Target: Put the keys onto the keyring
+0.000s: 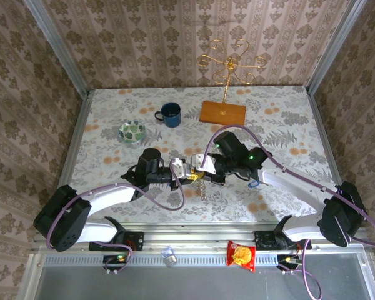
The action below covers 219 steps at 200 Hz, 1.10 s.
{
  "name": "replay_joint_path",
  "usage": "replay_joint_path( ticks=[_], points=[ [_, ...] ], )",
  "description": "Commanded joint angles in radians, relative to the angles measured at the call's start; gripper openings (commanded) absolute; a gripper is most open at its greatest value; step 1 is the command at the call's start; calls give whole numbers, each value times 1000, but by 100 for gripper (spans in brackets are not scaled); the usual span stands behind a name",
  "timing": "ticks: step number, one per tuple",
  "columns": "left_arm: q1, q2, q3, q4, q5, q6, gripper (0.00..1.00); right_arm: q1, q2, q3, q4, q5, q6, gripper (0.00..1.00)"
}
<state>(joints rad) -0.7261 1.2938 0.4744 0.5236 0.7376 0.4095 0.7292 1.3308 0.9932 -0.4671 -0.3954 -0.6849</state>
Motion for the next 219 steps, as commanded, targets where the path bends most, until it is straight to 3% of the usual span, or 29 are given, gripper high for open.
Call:
replay_joint_path(
  ticks=[1, 17, 40, 56, 100, 157, 188, 219],
  points=[
    [1, -26, 13, 99, 20, -23, 8, 15, -6, -20, -3, -52, 12, 0],
    [2, -22, 9, 110, 32, -28, 0, 5, -26, -40, 38, -73, 40, 0],
    [7, -19, -4, 142, 45, -43, 0, -50, -117, -151, 207, -155, 116, 25],
    [12, -15, -16, 176, 52, -58, 0, -102, -182, -240, 348, -229, 175, 34],
    [17, 23, -35, 289, 72, -105, 0, -131, -199, -321, 457, -284, 208, 34],
    [17, 27, -39, 283, 92, -108, 0, -131, -207, -334, 504, -265, 219, 28],
    [19, 28, -36, 268, 94, -93, 0, -131, -223, -324, 471, -234, 220, 30],
    [19, 20, -34, 247, 78, -70, 0, -129, -268, -281, 283, -169, 165, 41]
  ],
)
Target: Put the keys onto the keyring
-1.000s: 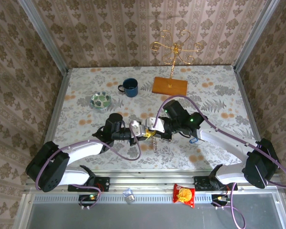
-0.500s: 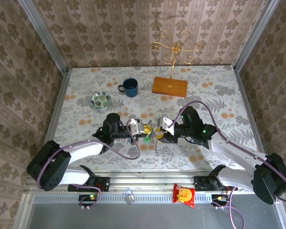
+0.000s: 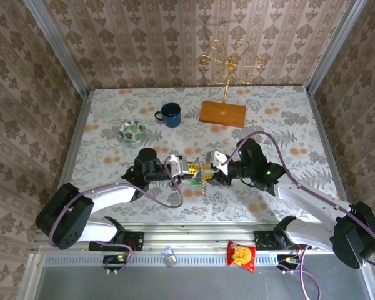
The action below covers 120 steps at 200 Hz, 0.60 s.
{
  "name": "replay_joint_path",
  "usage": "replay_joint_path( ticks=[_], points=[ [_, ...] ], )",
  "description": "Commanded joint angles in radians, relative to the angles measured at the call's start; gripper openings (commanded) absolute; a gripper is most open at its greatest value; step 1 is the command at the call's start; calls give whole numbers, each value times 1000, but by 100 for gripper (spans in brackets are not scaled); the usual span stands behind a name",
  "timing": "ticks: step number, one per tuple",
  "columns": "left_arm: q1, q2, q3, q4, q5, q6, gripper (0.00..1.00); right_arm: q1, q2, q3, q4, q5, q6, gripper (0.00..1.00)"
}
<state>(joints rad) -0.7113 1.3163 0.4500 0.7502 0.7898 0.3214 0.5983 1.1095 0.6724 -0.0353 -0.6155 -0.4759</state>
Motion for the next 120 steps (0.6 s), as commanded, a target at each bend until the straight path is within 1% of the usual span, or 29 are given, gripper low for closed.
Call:
replay_joint_path(
  ticks=[1, 14, 25, 45, 72, 120],
  points=[
    [3, -3, -9, 20, 25, 19, 0, 1, -47, 41, -158, 52, -47, 41],
    [3, -5, -6, 10, 23, 28, 0, 1, -62, 64, -249, 53, -73, 42],
    [0, -5, -2, -1, 27, 36, 0, 1, -78, 66, -263, 51, -80, 41],
    [-3, -6, 0, -11, 33, 44, 0, 1, -87, 49, -180, 50, -63, 37],
    [-3, -15, 1, -22, 35, 48, 0, 1, -38, 62, -100, 13, -43, 32],
    [-7, -17, 1, -34, 40, 59, 0, 11, 34, 78, -17, -10, -26, 29]
  ],
)
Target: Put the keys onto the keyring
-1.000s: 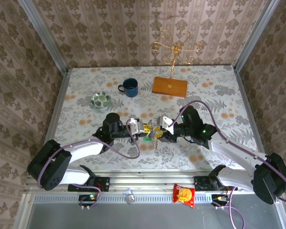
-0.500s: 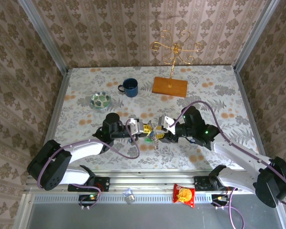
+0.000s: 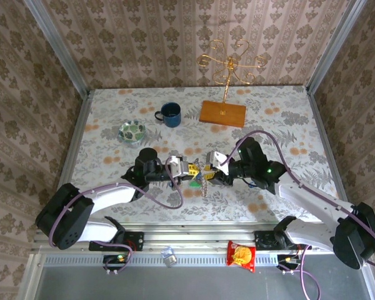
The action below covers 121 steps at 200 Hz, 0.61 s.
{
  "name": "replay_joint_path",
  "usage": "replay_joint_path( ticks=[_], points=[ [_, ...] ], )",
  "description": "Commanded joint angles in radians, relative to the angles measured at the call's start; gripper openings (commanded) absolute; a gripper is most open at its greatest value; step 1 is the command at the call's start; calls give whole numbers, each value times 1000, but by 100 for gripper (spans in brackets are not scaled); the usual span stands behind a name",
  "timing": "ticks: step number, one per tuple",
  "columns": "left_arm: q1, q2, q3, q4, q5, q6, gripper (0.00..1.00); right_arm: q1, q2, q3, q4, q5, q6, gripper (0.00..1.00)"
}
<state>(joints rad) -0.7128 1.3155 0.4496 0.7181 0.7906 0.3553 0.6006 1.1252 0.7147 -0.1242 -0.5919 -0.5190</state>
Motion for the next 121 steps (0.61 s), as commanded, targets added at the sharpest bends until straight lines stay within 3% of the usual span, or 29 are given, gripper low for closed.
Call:
replay_joint_path(
  ticks=[1, 86, 121],
  points=[
    [-5, -15, 1, -2, 39, 25, 0, 8, 18, 35, 72, -33, 17, 29],
    [-9, -9, 4, 3, 50, 28, 0, 27, 75, 58, 68, -42, 7, 22],
    [-10, -13, 0, 9, 47, 21, 0, 31, 90, 73, 53, -53, 0, 3]
  ],
)
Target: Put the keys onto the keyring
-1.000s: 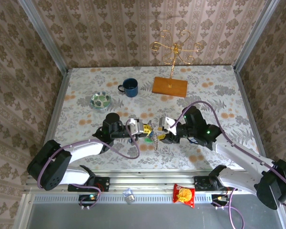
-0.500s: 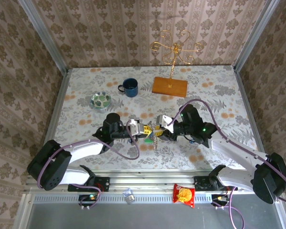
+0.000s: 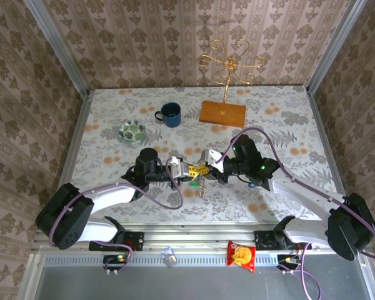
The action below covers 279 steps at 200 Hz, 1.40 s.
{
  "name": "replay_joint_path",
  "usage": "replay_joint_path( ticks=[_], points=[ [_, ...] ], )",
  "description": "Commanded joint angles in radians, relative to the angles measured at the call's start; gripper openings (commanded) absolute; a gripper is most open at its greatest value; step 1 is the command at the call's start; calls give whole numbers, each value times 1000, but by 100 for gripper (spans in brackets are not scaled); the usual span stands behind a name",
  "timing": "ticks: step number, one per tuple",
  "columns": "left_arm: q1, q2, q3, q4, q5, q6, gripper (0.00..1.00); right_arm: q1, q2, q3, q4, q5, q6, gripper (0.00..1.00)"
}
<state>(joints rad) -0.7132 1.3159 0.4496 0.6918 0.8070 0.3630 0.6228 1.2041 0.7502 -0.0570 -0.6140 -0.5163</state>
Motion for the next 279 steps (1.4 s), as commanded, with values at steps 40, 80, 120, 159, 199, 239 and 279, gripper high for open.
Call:
replay_joint_path(
  ticks=[40, 80, 120, 159, 199, 239, 279],
  points=[
    [-9, -24, -11, 35, -16, -10, 12, 11, 15, 61, -85, -29, -38, 0],
    [-9, -23, -6, 24, -31, -16, 16, 22, 33, 105, -177, -1, -83, 0],
    [-8, -20, 3, 17, -29, -20, 15, 45, 49, 131, -220, 28, -109, 0],
    [-8, -26, 3, 3, -29, -15, 14, 57, 63, 147, -255, 54, -133, 0],
    [-6, -34, 11, -32, -35, 3, 8, 61, 68, 155, -276, 59, -143, 0],
    [-6, -50, 15, -64, -28, 20, 0, 42, 7, 110, -181, 53, -62, 20],
    [-6, -54, 19, -63, -34, 23, 0, -14, -215, -105, 118, 217, 288, 59]
  ],
)
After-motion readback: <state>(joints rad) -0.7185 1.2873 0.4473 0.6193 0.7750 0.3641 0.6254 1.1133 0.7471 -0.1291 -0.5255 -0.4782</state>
